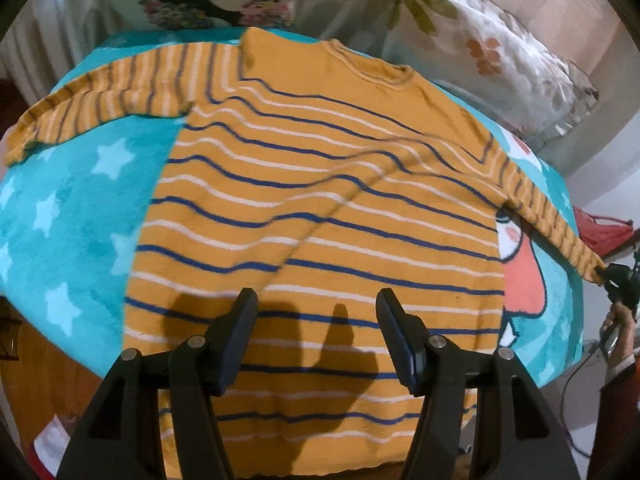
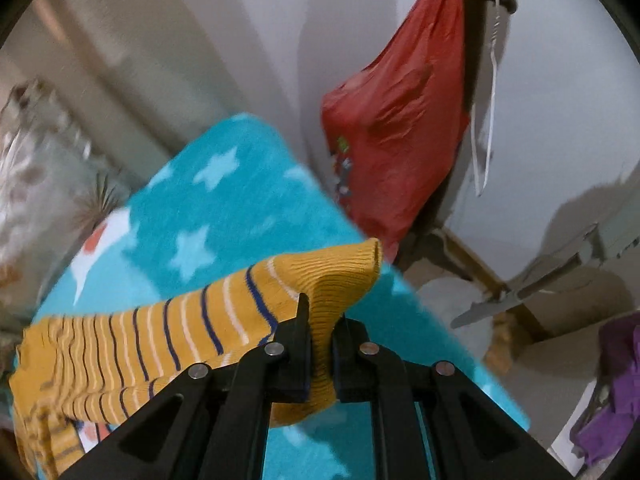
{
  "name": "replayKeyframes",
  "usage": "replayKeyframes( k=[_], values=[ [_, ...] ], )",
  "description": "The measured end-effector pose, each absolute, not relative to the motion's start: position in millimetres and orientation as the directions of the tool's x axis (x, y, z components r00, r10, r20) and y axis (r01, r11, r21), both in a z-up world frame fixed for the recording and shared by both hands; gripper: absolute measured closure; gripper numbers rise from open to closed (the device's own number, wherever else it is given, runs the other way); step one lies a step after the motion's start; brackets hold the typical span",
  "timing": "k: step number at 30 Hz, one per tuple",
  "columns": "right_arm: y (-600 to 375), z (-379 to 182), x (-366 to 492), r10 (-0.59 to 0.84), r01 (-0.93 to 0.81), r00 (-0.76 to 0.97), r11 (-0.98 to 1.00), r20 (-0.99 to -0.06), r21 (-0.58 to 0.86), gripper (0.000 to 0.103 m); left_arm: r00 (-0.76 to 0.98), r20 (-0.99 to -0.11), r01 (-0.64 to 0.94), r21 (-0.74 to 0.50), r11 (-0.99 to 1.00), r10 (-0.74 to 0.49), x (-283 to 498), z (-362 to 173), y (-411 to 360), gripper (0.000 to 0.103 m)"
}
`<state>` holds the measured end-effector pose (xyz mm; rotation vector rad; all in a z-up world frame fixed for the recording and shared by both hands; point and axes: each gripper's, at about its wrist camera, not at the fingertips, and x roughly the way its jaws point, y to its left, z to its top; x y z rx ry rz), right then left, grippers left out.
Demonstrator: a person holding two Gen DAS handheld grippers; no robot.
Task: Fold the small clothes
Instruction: 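Grasp the other sleeve cuff with the right gripper and fold it across the body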
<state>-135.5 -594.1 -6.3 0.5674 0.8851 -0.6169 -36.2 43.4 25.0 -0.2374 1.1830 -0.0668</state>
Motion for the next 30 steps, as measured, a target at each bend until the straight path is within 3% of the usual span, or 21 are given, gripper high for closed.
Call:
replayKeyframes(
  k=[6, 10, 16, 22, 30],
  values=[
    [-599.0, 26.2, -106.4, -0.298, 0.699, 0.498, 0.694, -0.814, 0.174, 0.095, 0.387, -0.907, -0.119, -0.228, 0.966, -0.166, -42.1, 22.7, 72.4, 0.043],
    [-563.6, 48.1, -81.6, -0.227, 0.63, 0.567, 0.739, -0.792, 0.239, 0.095, 0.392, -0.902, -0.131, -0.249, 0.96, -0.18, -42.6, 23.1, 86.0, 0.043],
    [-453.5, 71.6, -35.0, 0.059, 0.392, 0.683, 0.811, -0.728, 0.434, 0.095, 0.405, -0.89, -0.13, -0.284, 0.95, -0.21, -33.8, 25.5, 106.1, 0.043],
    [-314.8, 61.1, 24.0, 0.35, 0.175, 0.646, 0.798, -0.679, 0.577, 0.095, 0.415, -0.881, -0.145, -0.312, 0.939, -0.229, -24.9, 24.8, 139.6, 0.042],
    [-157.9, 34.1, 81.3, 0.466, 0.029, 0.53, 0.825, -0.709, 0.564, 0.095, 0.426, -0.88, -0.208, -0.322, 0.924, -0.21, -27.3, 17.8, 201.3, 0.041]
  ],
)
